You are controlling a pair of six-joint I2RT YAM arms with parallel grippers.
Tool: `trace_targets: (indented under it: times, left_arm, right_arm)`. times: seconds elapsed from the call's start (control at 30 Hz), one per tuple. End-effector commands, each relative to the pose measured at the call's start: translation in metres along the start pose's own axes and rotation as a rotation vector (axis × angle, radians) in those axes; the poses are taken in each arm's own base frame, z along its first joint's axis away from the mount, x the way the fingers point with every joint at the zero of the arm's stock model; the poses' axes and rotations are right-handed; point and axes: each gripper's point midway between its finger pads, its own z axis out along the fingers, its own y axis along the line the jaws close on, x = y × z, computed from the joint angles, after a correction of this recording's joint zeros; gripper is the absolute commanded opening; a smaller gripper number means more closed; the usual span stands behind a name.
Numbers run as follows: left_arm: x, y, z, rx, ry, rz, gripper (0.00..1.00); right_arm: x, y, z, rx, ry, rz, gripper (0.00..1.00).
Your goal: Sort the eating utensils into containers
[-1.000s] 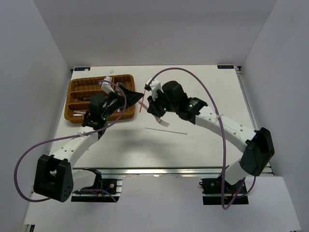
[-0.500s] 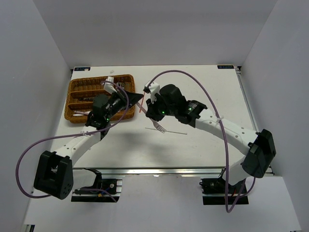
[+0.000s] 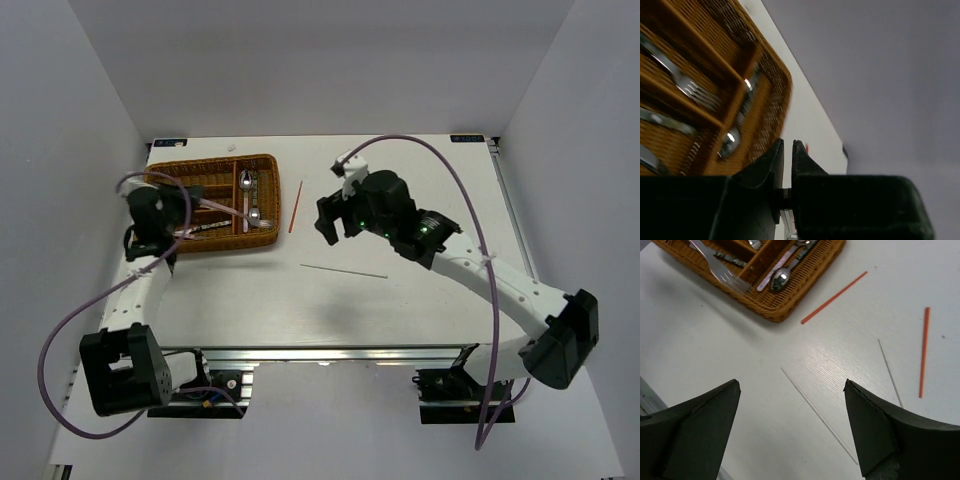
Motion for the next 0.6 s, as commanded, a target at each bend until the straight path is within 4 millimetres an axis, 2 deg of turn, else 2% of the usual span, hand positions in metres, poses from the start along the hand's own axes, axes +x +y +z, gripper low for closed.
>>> trace_targets:
  times: [0.0, 0.03, 0.07, 0.13, 0.17, 0.23, 0.27, 0.3, 0.4, 0.47, 0.5, 0.57]
  left_arm:
    - [-0.077, 0.017, -0.005, -0.112, -0.186, -0.065, 0.00]
    - [-0.107, 0.023, -0.006, -0.135, -0.256, -0.078, 0.00]
    - [-0.116, 0.043, 0.002, -0.195, -0.263, -0.091, 0.00]
    - [-0.139, 0.063, 0.007, -0.258, -0.312, -0.096, 0.00]
    - [-0.154, 0.075, 0.017, -0.273, -0.336, -0.108, 0.00]
    - [-0.159, 0.082, 0.034, -0.244, -0.306, -0.138, 0.00]
    - [-0.170, 0.074, 0.044, -0.221, -0.305, -0.132, 0.00]
    - [-0.166, 0.093, 0.059, -0.256, -0.274, -0.146, 0.00]
    - [-0.167, 0.104, 0.077, -0.250, -0.263, -0.171, 0.00]
    - [-0.171, 0.110, 0.080, -0.264, -0.279, -0.168, 0.00]
    - [-0.170, 0.112, 0.082, -0.264, -0.277, -0.170, 0.10]
    - [-0.167, 0.118, 0.087, -0.261, -0.265, -0.174, 0.20]
  right_arm:
    - [-0.013, -0.026, -0.022, 0.077, -0.086, 0.037, 0.89]
    - [-0.011, -0.031, -0.025, 0.083, -0.090, 0.043, 0.89]
    - [-0.004, -0.035, -0.029, 0.089, -0.086, 0.046, 0.89]
    - [0.001, -0.038, -0.033, 0.093, -0.083, 0.052, 0.89]
    - [0.005, -0.040, -0.036, 0.095, -0.082, 0.054, 0.89]
    - [0.010, -0.042, -0.037, 0.095, -0.077, 0.049, 0.89]
    - [0.011, -0.044, -0.038, 0.100, -0.076, 0.049, 0.89]
    - [0.014, -0.044, -0.038, 0.100, -0.068, 0.049, 0.89]
    - [0.016, -0.043, -0.037, 0.093, -0.068, 0.050, 0.89]
    - [0.017, -0.043, -0.036, 0.090, -0.063, 0.051, 0.89]
    - [0.016, -0.043, -0.035, 0.090, -0.063, 0.049, 0.89]
    - [0.017, -0.044, -0.033, 0.092, -0.057, 0.047, 0.89]
